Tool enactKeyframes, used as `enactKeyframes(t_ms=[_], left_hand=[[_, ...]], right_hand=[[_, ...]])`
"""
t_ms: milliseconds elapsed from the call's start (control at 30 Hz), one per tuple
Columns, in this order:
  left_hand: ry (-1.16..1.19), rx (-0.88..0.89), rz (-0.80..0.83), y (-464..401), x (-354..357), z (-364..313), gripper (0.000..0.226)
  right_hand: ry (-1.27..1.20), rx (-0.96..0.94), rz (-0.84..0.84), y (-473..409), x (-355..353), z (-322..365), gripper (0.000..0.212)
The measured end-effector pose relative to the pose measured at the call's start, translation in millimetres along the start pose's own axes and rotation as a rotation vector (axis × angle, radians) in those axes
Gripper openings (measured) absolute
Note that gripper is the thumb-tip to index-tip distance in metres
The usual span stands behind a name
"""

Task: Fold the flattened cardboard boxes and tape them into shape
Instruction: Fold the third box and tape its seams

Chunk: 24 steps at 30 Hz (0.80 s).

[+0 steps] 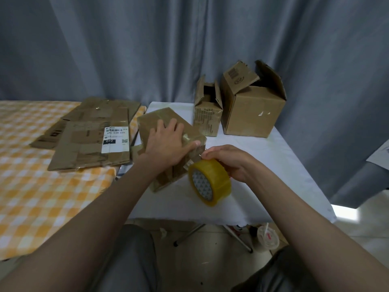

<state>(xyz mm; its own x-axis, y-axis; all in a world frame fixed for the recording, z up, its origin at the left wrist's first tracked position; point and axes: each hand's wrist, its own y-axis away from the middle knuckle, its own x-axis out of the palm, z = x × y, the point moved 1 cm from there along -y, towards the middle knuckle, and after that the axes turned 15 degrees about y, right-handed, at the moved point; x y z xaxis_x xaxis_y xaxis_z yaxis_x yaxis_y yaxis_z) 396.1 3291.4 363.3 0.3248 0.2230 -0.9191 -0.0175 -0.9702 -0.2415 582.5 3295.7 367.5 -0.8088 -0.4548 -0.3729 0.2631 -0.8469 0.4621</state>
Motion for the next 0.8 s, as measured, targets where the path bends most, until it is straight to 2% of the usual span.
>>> enactKeyframes(t_ms=[200,333,433,533,633,700,733,800], left_hand=[[-0.094,0.024,-0.036,5,5,-7,0.074],[-0.158,0.031,-0.012,5,7,-14,0.069],[-0.172,0.028,0.0,6,8,-17,0.073],[-0.196,0.004,0.095,7,9,-16,0.087],[-0.197,-0.07,0.21,5,5,-21,0.087],[-0.114,-0.114,0.237,4,-4,-28,0.085],[-0.072,-0.084,0.207,6,-8,-32,0.082],[0.004,0.12,0.078,14,-13,-42,0.069]], right_hand=[[0.021,-0.013,-0.02,4,-4,-4,0.015],[0.034,-0.074,-0.068,11,-11,-14,0.004],[0.031,-0.126,-0.072,19,-13,-21,0.007],[-0.011,-0.177,-0.081,28,-12,-28,0.008],[-0.057,-0.213,-0.118,35,-12,-35,0.01],[-0.086,-0.237,-0.128,39,-11,-40,0.01],[-0.095,-0.252,-0.122,40,-10,-42,0.01],[-0.114,-0.284,-0.098,42,-8,-48,0.006]])
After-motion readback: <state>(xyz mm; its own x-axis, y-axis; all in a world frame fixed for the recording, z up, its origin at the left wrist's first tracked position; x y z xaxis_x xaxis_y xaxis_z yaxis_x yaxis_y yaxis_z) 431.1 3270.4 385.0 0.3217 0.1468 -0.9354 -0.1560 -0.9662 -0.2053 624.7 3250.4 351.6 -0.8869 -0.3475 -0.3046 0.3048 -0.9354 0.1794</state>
